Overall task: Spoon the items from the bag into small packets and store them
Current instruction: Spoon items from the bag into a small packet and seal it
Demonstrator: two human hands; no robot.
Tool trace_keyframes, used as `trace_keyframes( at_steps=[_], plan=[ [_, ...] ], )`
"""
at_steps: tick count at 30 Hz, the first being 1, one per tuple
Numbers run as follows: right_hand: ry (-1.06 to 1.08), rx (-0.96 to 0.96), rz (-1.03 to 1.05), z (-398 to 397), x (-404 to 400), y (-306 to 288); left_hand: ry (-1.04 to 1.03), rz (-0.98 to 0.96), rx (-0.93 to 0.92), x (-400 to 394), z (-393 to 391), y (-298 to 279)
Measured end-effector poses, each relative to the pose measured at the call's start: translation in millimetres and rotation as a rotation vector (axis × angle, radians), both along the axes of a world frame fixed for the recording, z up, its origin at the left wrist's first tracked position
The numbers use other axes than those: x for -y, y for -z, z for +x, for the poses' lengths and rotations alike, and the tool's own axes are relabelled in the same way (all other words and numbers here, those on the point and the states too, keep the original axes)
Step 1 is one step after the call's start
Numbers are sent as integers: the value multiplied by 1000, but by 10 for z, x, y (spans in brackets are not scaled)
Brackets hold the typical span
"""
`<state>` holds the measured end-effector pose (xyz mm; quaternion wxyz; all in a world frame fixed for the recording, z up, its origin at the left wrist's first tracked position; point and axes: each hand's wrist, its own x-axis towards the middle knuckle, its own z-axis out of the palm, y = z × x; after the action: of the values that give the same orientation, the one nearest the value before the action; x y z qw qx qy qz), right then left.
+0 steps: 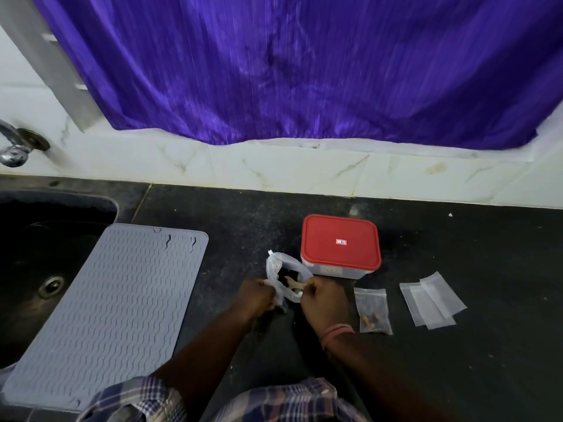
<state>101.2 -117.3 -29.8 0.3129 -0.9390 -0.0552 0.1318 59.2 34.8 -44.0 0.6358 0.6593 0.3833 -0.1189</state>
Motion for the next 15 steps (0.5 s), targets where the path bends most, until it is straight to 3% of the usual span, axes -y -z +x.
trace_keyframes(
  at_steps=[4,6,15],
  plan=[
    [420,-382,460,60,-44,77,6,-6,-20,17,32,-2],
    [567,-473,612,75,-24,128,9,4,-20,21,48,11],
    [768,-453,777,143,132,68,-91,181,-8,-32,103,56]
  ],
)
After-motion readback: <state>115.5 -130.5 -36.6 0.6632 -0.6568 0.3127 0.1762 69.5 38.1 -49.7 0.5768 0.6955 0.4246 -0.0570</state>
